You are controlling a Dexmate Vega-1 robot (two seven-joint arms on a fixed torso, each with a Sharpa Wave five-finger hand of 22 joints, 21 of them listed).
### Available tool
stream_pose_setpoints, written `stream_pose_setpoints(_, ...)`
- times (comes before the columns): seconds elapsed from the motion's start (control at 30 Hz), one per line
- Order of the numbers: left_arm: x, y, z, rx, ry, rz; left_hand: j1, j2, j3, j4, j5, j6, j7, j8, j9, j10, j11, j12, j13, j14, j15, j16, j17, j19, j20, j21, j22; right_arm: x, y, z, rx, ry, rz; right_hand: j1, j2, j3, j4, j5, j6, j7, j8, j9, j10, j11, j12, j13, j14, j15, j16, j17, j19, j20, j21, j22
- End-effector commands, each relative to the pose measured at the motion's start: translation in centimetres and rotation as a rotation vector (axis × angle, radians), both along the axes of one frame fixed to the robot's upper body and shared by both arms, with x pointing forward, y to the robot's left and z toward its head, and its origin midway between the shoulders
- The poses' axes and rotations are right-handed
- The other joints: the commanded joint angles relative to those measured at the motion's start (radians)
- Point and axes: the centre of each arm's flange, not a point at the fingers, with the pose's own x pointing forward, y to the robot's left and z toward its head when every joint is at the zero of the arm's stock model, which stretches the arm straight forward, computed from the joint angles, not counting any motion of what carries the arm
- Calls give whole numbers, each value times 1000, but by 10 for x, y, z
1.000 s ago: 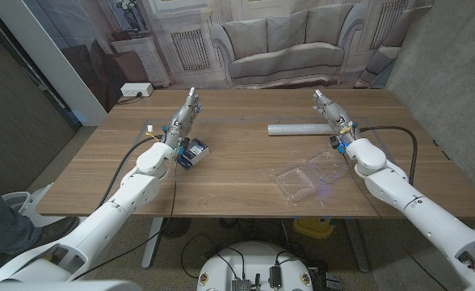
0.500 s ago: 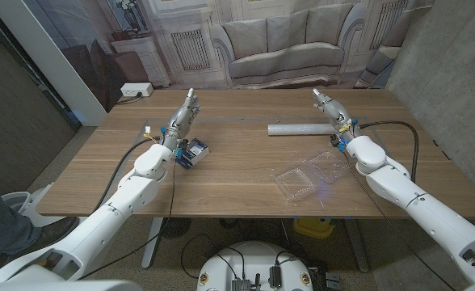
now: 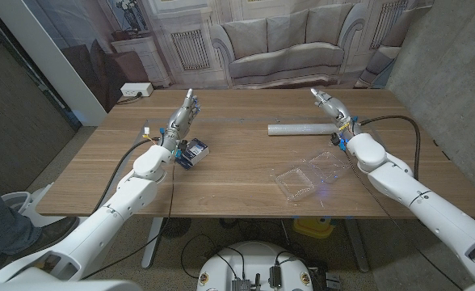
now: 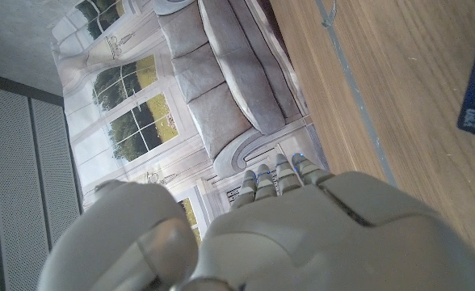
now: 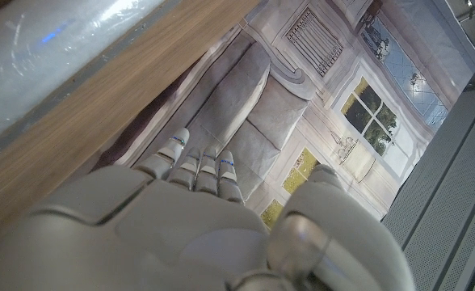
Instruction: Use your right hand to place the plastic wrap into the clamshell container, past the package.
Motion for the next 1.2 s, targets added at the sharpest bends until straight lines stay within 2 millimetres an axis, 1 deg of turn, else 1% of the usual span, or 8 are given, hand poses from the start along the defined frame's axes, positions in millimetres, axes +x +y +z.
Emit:
stream_pose_setpoints(0.03, -1, 2, 0, 2, -3, -1, 10, 0, -4, -5, 6, 14, 2, 5, 6, 9, -1, 8, 2, 5, 2, 4, 1, 6, -1, 9, 3, -5, 0, 2, -61, -17, -59, 11, -3, 1, -7, 5, 3, -6, 4, 4, 10, 0, 4, 4, 10, -7, 4, 1, 8, -19, -3, 6)
stream_pose_setpoints(0.5, 2, 3, 3, 1, -12, -5, 11, 1, -4, -6, 6, 21, 0, 5, 6, 15, -1, 7, 2, 11, 1, 2, 1, 7, 2, 8, 3, -4, 4, 6, -142, -31, -138, 21, 0, 4, -14, 7, 7, -11, 4, 5, 17, -3, 7, 4, 14, -11, 3, 1, 14, -21, -7, 6)
stream_pose_setpoints(0.9, 1, 5, 7, 7, -22, 3, 12, 1, -4, -6, 6, 24, 0, 3, 6, 19, 1, 6, 2, 12, 0, 1, 1, 6, 3, 7, 4, 1, -3, 7, -189, -30, -190, 28, 2, 6, -20, 9, 6, -15, 3, 5, 22, -6, 8, 5, 19, -16, 4, 1, 18, -23, -10, 6)
stream_pose_setpoints(1.13, 3, 4, 9, 8, -19, 4, 12, 1, -4, -6, 6, 25, 1, 2, 6, 20, -2, 5, 2, 12, 1, -1, 1, 6, 4, 6, 4, 3, -4, 9, -239, -22, -222, 32, 3, 7, -23, 11, 8, -18, 3, 5, 24, -14, 8, 5, 25, -21, 5, 1, 20, -23, -13, 6)
stream_pose_setpoints(1.2, 3, 3, 9, 6, -19, 3, 12, 2, -4, -6, 6, 25, 0, 2, 6, 20, -2, 4, 2, 13, -1, -1, 1, 7, 3, 6, 4, 3, -4, 10, -254, -22, -233, 33, 4, 7, -23, 11, 7, -19, 3, 5, 25, -13, 9, 5, 25, -21, 5, 1, 21, -24, -13, 6)
